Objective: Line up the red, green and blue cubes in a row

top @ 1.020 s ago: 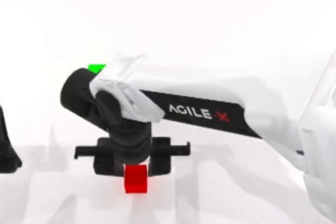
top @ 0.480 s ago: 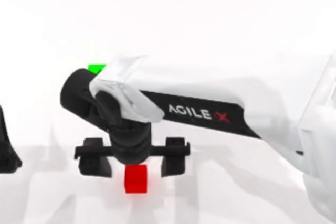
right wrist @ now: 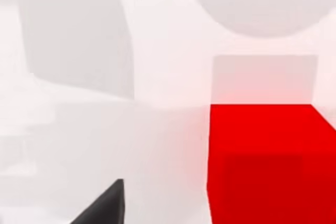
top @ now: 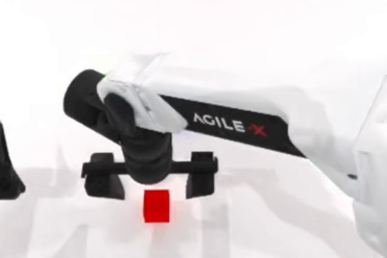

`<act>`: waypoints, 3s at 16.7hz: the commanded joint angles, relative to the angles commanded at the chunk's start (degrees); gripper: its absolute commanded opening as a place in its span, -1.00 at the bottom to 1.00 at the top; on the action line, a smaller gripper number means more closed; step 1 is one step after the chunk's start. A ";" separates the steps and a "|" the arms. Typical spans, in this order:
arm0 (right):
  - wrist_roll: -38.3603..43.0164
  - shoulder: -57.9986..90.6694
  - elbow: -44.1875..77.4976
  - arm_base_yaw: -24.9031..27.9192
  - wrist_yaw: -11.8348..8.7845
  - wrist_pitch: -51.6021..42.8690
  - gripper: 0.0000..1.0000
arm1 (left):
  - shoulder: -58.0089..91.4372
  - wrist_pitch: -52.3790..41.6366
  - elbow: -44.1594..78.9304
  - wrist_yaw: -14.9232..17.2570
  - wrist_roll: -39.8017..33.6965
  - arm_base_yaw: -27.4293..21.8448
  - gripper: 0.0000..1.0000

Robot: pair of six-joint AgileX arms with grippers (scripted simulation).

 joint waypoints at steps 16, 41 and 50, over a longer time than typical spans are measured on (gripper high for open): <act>-4.69 -9.74 1.30 -3.41 2.29 -5.33 1.00 | 7.93 -6.65 8.32 1.04 -0.49 -2.14 1.00; -56.73 -129.92 -108.72 -55.19 -0.66 63.00 1.00 | 136.71 -79.31 127.41 0.65 -14.97 -15.25 1.00; -57.82 -134.04 -112.00 -56.98 -2.04 66.55 1.00 | 141.25 -80.43 131.68 0.39 -15.84 -15.00 1.00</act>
